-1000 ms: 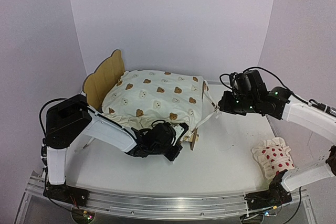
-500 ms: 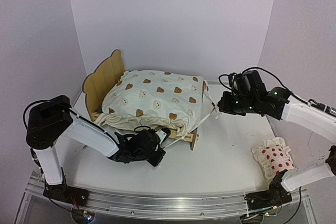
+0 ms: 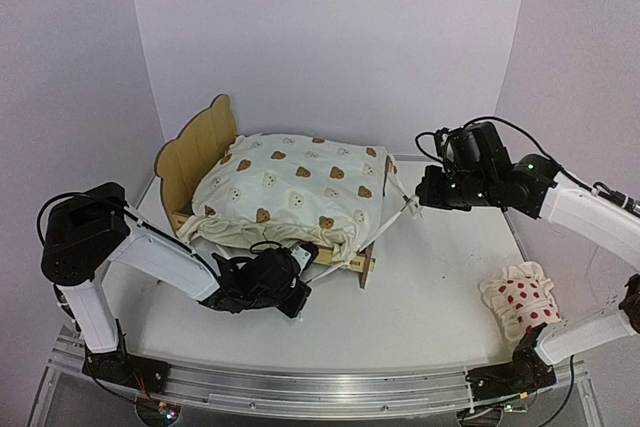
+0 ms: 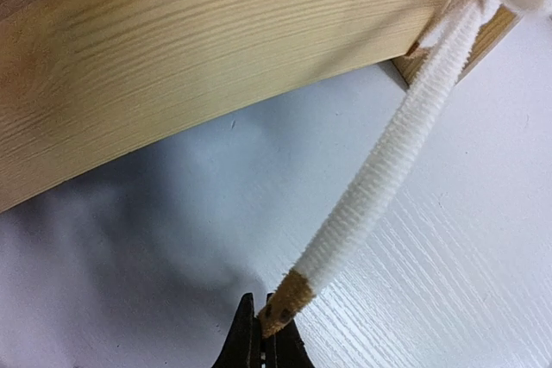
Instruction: Set up the pet bed
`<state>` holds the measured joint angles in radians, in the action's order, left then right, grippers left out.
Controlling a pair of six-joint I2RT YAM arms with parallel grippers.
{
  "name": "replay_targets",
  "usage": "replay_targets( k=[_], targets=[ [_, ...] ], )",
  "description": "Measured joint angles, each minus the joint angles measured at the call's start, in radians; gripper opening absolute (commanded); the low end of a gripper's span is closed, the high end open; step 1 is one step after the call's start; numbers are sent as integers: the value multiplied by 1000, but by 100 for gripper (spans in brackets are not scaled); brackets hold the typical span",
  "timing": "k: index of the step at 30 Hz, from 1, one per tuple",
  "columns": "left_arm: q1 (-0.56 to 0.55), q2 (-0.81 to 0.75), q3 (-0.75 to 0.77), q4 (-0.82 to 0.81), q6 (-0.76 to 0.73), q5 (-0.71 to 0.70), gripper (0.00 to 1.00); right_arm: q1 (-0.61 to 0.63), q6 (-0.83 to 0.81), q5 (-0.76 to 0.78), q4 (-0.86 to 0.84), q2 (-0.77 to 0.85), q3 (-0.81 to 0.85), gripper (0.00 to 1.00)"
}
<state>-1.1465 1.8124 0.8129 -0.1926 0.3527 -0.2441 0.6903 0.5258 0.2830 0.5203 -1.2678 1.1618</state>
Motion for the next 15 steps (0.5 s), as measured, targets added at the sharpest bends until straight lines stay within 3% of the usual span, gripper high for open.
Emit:
replay_targets(
  k=[3, 4, 6, 9, 11, 15],
  targets=[
    [0, 5, 4, 6, 6, -4, 11, -1, -18, -31, 6, 0, 6, 6],
    [0, 6, 4, 14, 10, -6, 18, -4, -29, -53, 5, 1, 6, 13],
    [0, 5, 2, 43, 12, -15, 36, -12, -44, -88, -1, 8, 5, 35],
    [0, -13, -4, 82, 17, -20, 56, -22, -75, -119, -7, 19, 9, 51],
    [0, -34, -10, 116, 17, -18, 61, -30, -87, -125, 11, -1, 34, 55],
    [0, -120, -17, 202, 34, -40, 61, -84, -94, -183, 25, -133, 173, 58]
  ],
)
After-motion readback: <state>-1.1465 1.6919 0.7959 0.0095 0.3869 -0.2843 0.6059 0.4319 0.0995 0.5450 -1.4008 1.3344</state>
